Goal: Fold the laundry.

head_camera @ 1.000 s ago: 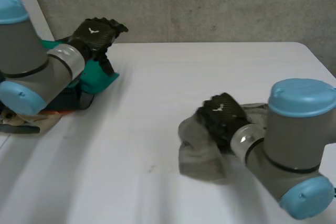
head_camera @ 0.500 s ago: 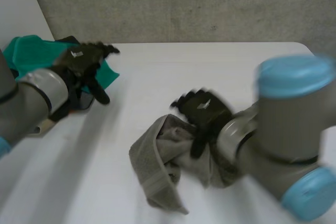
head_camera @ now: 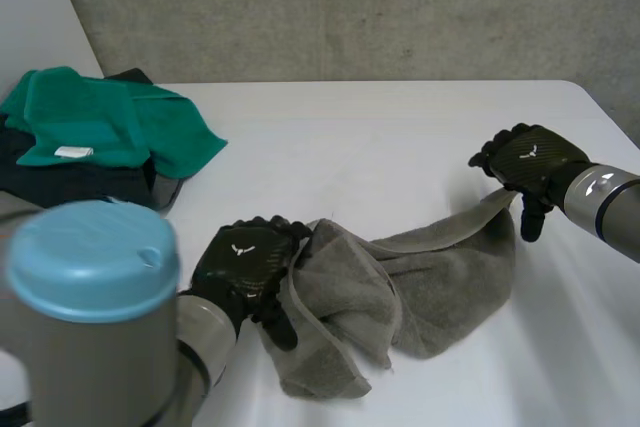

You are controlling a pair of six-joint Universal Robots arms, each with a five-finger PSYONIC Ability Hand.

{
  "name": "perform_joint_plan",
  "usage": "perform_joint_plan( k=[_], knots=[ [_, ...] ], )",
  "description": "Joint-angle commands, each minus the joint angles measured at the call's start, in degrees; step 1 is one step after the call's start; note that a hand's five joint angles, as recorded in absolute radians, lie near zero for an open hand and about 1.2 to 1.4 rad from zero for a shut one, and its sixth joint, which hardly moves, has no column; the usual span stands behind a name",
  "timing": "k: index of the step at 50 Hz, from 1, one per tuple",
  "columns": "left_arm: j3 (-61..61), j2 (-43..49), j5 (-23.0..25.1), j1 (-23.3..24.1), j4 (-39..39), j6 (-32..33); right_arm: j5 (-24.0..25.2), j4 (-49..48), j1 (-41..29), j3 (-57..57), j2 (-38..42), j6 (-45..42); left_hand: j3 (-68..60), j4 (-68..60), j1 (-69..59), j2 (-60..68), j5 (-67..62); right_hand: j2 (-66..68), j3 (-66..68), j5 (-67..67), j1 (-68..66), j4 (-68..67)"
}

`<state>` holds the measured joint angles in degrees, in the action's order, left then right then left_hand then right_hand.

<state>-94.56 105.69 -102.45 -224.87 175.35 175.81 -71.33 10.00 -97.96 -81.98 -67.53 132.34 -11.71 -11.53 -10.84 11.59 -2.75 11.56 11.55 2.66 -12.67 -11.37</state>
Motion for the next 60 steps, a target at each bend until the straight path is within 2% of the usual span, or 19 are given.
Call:
perform_joint_plan(
  k=[1, 10, 13, 14, 15, 16, 19, 22, 24, 25, 26, 29, 30, 31, 37, 40, 49, 57, 60],
  knots=[
    [2.89, 6.11, -6.1, 0.49, 4.57, 0.33, 1.98, -9.11, 1.45, -1.16, 6.08, -6.65, 1.71, 1.53, 0.84, -1.59, 2.75, 0.79, 0.79, -0.32, 0.32, -0.98],
    [6.14, 11.73, -4.78, 0.31, 2.64, 0.15, 4.71, -16.06, 1.1, -0.37, 12.41, -8.15, -0.16, -0.35, -1.03, 0.28, 0.87, 17.58, 17.59, 16.48, -16.48, -17.78],
    [7.63, 13.49, -4.69, -0.74, 1.93, 0.33, 5.68, -17.64, 0.4, 0.77, 13.91, -6.83, -21.82, -22.0, -22.68, 21.94, -20.78, 36.23, 36.23, 35.12, -35.12, -36.42],
    [8.07, 13.93, -4.6, -1.09, 1.84, 0.33, 6.03, -18.08, 0.23, 0.95, 14.26, -6.39, -27.21, -27.39, -28.08, 27.33, -26.17, 44.95, 44.95, 43.84, -43.84, -45.14],
    [9.03, 14.63, -4.25, -1.62, 1.32, 0.33, 6.64, -18.95, -0.04, 1.82, 14.61, -5.61, -39.59, -39.77, -40.45, 39.71, -38.55, 61.52, 61.53, 60.42, -60.41, -61.72],
    [9.65, 14.98, -4.08, -1.88, 1.14, 0.33, 6.82, -19.4, -0.21, 2.17, 14.7, -5.25, -47.87, -48.05, -48.74, 47.99, -46.83, 68.37, 68.38, 67.27, -67.26, -68.56],
    [13.33, 16.56, -2.15, -3.28, 0.7, 1.11, 7.09, -22.02, -0.74, 4.71, 15.05, -2.89, -68.23, -68.41, -69.1, 68.35, -67.19, 68.44, 68.45, 67.34, -67.33, -68.63],
    [19.9, 17.53, -0.83, -6.44, 0.61, 4.44, 6.74, -25.1, -1.18, 7.44, 15.23, -1.12, -68.29, -68.47, -69.16, 68.41, -67.25, 68.44, 68.45, 67.34, -67.33, -68.63],
    [24.57, 17.71, -0.73, -8.56, 0.7, 7.34, 3.76, -29.76, -1.71, 12.18, 15.41, 0.81, -68.29, -68.47, -69.16, 68.41, -67.25, 68.44, 68.45, 67.34, -67.33, -68.63],
    [27.21, 17.8, -0.39, -9.7, 0.87, 8.66, 2.09, -31.25, -1.8, 14.02, 15.32, 1.6, -68.29, -68.47, -69.16, 68.41, -67.25, 68.44, 68.45, 67.34, -67.33, -68.63],
    [32.98, 17.89, -0.12, -11.97, 1.14, 11.46, -2.19, -34.23, -2.06, 17.7, 15.06, 3.7, -68.29, -68.47, -69.16, 68.41, -67.25, 68.44, 68.45, 67.34, -67.33, -68.63],
    [42.14, 18.5, 1.37, -14.89, 2.02, 14.56, -8.28, -38.02, -2.32, 23.08, 14.36, 7.57, -68.29, -68.47, -69.16, 68.41, -67.25, 68.44, 68.45, 67.34, -67.33, -68.63],
    [47.92, 18.94, 3.2, -16.2, 2.8, 15.26, -11.08, -40.21, -2.67, 26.05, 13.57, 10.28, -68.29, -68.47, -69.16, 68.41, -67.25, 68.44, 68.45, 67.34, -67.33, -68.63],
    [50.5, 19.12, 4.61, -16.82, 3.24, 15.27, -11.8, -41.19, -2.76, 27.39, 13.13, 11.53, -68.29, -68.47, -69.16, 68.41, -67.25, 68.44, 68.45, 67.34, -67.33, -68.63],
    [59.31, 19.03, 16.04, -19.11, 7.02, 13.16, -11.73, -44.36, -3.12, 31.18, 9.52, 18.39, -68.29, -68.47, -69.16, 68.41, -67.25, 68.44, 68.45, 67.34, -67.33, -68.63],
    [57.92, 18.42, 19.12, -19.9, 9.84, 12.63, -11.2, -44.01, -3.12, 30.31, 7.68, 20.06, -68.29, -68.47, -69.16, 68.41, -67.25, 68.44, 68.45, 67.34, -67.33, -68.63],
    [37.54, 14.99, 20.01, -20.7, 15.63, 14.91, -5.31, -36.37, -2.76, 13.01, 3.63, 20.16, -68.14, -68.33, -69.01, 68.26, -67.11, 68.44, 68.45, 67.34, -67.33, -68.63],
    [16.18, 17.36, 23.69, -20.61, 23.19, 22.82, -2.23, -30.74, -1.62, -5.89, 3.89, 19.1, -49.15, -49.34, -50.02, 49.27, -48.12, 68.44, 68.45, 67.34, -67.33, -68.63],
    [11.07, 17.89, 24.75, -20.17, 23.03, 25.54, -2.32, -30.65, -1.18, -10.12, 5.29, 18.4, -30.35, -30.53, -31.21, 30.47, -29.31, 68.44, 68.45, 67.34, -67.33, -68.63]
  ],
)
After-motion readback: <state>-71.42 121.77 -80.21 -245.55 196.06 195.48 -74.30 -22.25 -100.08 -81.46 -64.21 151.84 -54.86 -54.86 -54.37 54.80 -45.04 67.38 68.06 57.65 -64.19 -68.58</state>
